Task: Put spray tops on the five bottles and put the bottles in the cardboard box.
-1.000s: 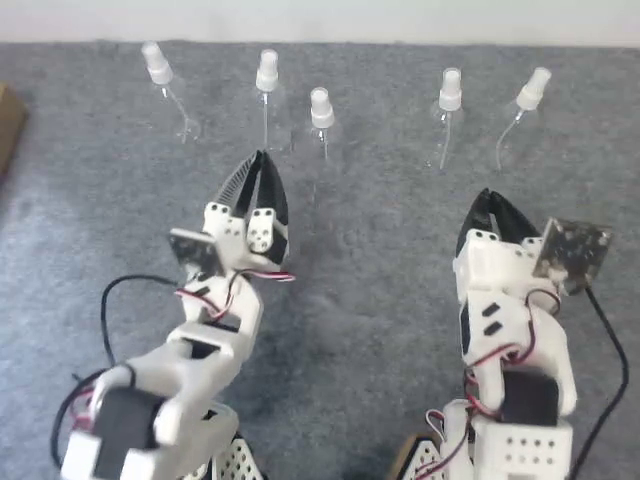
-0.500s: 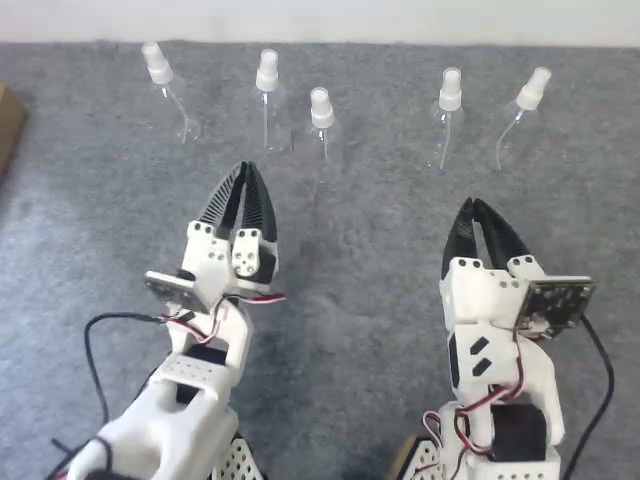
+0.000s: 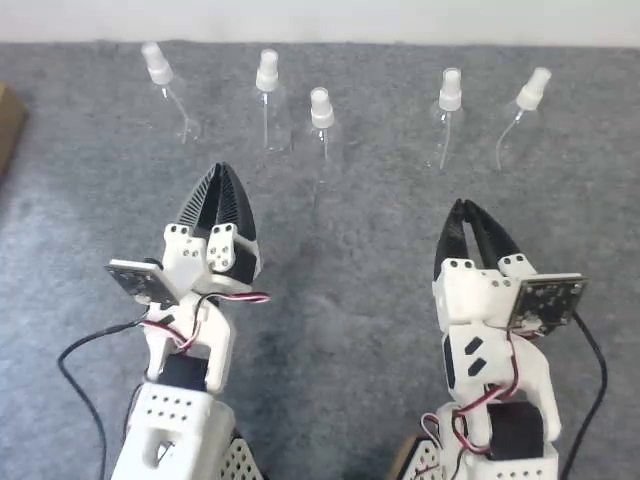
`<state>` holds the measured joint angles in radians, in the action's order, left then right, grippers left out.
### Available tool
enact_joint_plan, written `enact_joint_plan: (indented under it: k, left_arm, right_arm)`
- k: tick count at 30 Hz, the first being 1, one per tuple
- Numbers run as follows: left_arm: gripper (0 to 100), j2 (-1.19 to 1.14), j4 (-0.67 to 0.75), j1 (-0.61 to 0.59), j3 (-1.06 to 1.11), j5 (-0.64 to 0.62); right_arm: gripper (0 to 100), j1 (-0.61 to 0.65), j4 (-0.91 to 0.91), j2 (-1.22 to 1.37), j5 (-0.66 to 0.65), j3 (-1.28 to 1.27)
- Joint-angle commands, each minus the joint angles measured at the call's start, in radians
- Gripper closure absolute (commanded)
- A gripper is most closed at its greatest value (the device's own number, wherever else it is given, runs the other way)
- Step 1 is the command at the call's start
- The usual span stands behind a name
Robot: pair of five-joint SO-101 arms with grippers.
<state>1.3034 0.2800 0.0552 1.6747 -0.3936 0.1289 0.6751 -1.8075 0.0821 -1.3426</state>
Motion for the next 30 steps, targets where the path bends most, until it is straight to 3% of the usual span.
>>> enact_joint_plan:
  k: [1,10,14,20,24,30]
  left_arm:
    - [99,0.189,-0.189,-0.006,-0.005,-0.009]
    - [99,0.525,-0.586,-0.006,0.012,-0.006]
    - [99,0.511,-0.655,-0.021,0.010,-0.003]
    - [99,0.505,-0.674,-0.144,0.010,-0.005]
    - [99,0.508,-0.815,-0.166,0.010,0.000]
    - [99,0.509,-1.017,-0.170,0.010,0.112]
  right_arm:
    - [99.2,0.019,-0.027,-0.004,-0.018,0.017]
    - [99.2,0.022,-0.099,-0.004,-0.020,-0.015]
    - [99.2,0.019,-0.119,-0.004,-0.020,-0.132]
    - [99.2,0.022,-0.116,-0.004,-0.017,-0.341]
    - [99.2,0.022,-0.021,-0.004,-0.012,-0.341]
    - [99.2,0.022,0.147,-0.004,-0.009,-0.341]
